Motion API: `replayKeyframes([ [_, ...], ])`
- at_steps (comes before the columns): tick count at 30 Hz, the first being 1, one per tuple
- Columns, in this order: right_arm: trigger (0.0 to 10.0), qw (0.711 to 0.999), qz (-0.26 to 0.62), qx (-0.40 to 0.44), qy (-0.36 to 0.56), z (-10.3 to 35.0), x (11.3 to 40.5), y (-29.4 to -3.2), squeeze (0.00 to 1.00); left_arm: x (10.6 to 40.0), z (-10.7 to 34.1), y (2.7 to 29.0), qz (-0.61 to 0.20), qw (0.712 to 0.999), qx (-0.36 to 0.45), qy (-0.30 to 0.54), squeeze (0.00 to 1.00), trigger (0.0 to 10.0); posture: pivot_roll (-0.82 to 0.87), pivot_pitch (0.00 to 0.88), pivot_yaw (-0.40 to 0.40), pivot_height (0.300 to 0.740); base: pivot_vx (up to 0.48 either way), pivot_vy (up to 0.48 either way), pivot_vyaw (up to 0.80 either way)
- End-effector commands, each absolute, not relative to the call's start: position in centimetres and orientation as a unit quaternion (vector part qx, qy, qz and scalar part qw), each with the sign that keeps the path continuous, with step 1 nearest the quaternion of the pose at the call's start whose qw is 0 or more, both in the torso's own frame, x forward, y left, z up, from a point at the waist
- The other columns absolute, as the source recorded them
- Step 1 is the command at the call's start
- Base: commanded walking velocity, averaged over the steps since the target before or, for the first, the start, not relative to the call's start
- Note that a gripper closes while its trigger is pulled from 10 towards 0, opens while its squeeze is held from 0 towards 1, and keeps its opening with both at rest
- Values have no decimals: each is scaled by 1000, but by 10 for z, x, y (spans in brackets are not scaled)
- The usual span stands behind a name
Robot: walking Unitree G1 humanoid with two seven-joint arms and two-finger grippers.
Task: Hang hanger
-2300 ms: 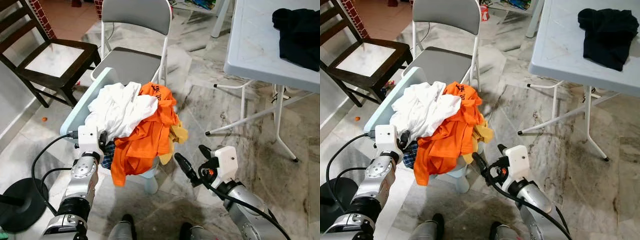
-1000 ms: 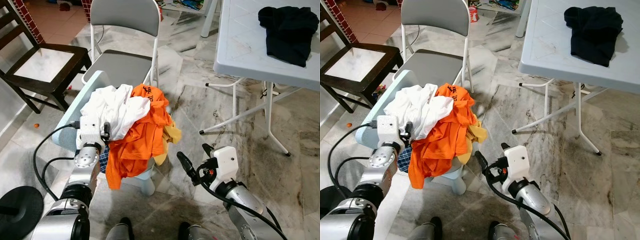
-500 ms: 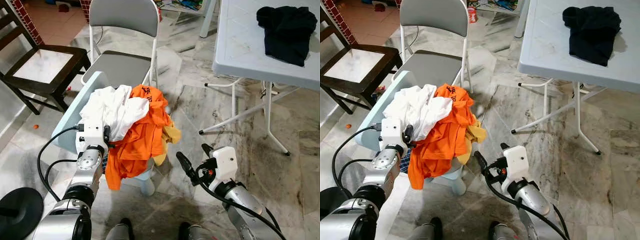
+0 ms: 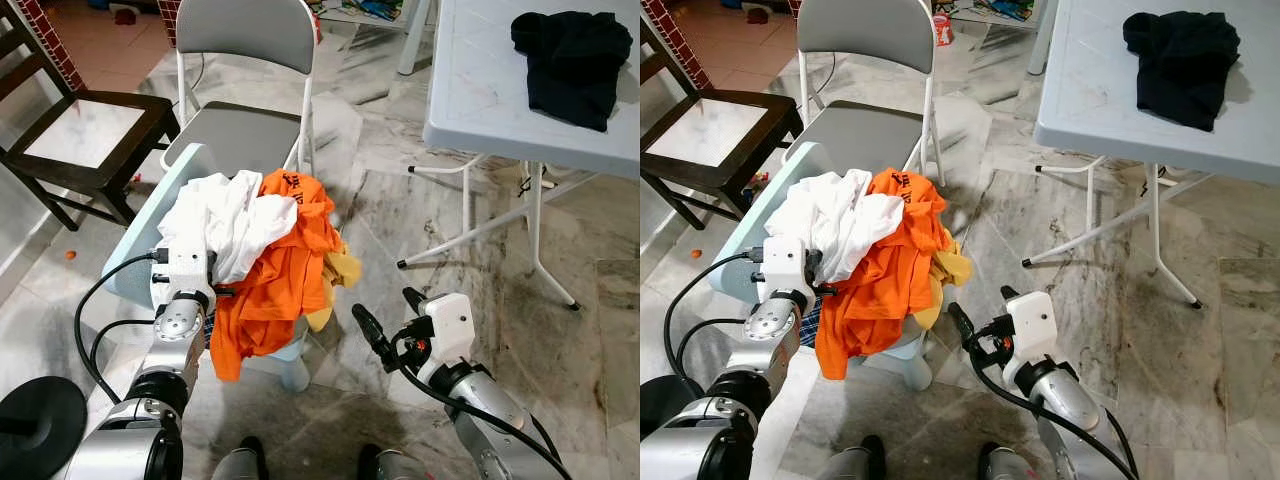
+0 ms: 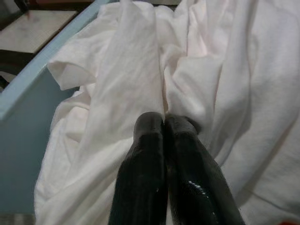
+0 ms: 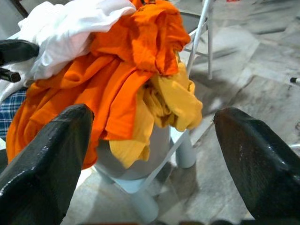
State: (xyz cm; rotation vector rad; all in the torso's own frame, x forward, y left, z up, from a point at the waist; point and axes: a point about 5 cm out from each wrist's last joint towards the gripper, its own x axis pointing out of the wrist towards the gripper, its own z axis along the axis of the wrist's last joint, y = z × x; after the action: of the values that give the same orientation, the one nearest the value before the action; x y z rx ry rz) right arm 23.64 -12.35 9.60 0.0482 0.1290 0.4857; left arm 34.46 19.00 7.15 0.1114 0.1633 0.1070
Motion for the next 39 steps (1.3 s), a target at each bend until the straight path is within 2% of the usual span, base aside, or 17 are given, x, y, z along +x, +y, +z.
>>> replayKeyframes([
  [1,10000,966,246,27,74,92,233,-123,0,348,83,192,63,994,75,47,0,0,-117,230,-5,740,0,0,0],
  [2,10000,966,246,25,74,92,233,-123,0,352,95,189,59,994,91,10,0,0,-114,230,-5,740,0,0,0],
  [6,10000,967,243,25,73,92,233,-124,0,356,110,180,43,994,92,-32,0,0,-111,229,-8,740,0,0,0],
  [12,10000,967,243,24,69,93,237,-121,0,366,154,132,-53,986,75,-136,0,0,-102,223,-10,740,0,0,0],
  [13,10000,968,241,22,68,94,238,-122,0,365,165,114,-92,980,72,-162,0,0,-102,223,-10,740,0,0,0],
  [15,10000,968,241,22,68,94,238,-122,0,365,168,107,-106,977,71,-170,0,0,-102,223,-10,740,0,0,0],
  [17,10000,970,235,22,65,94,239,-123,0,357,180,79,-170,965,49,-196,0,0,-102,223,-4,740,0,0,0],
  [19,10000,970,234,22,65,94,239,-123,0,353,183,70,-188,960,44,-203,0,0,-102,225,1,740,0,0,0],
  [24,10000,970,233,24,67,92,238,-121,0,345,165,58,-226,958,48,-169,0,0,-103,225,2,740,0,0,0],
  [31,10000,970,231,24,69,90,236,-122,0,323,104,75,-284,957,58,-26,0,0,-108,229,6,740,0,0,0],
  [32,10000,970,231,24,70,90,236,-122,0,312,79,82,-312,945,85,35,0,0,-105,229,3,740,0,0,0],
  [33,10000,970,231,24,70,90,236,-122,0,312,79,82,-312,945,85,35,0,0,-105,229,3,740,0,0,0],
  [34,10000,970,232,22,70,90,236,-122,0,300,58,91,-337,931,108,87,0,0,-100,229,1,740,0,0,0],
  [36,10000,969,234,22,70,90,237,-121,0,286,34,102,-362,909,149,141,0,0,-96,228,-4,740,0,0,0],
  [38,10000,968,240,19,70,90,238,-120,0,276,19,113,-371,891,203,164,0,0,-94,227,-8,740,0,0,0],
  [39,10000,968,242,17,69,90,239,-119,0,274,17,116,-366,889,219,168,0,1608,-92,226,-11,740,0,0,0],
])
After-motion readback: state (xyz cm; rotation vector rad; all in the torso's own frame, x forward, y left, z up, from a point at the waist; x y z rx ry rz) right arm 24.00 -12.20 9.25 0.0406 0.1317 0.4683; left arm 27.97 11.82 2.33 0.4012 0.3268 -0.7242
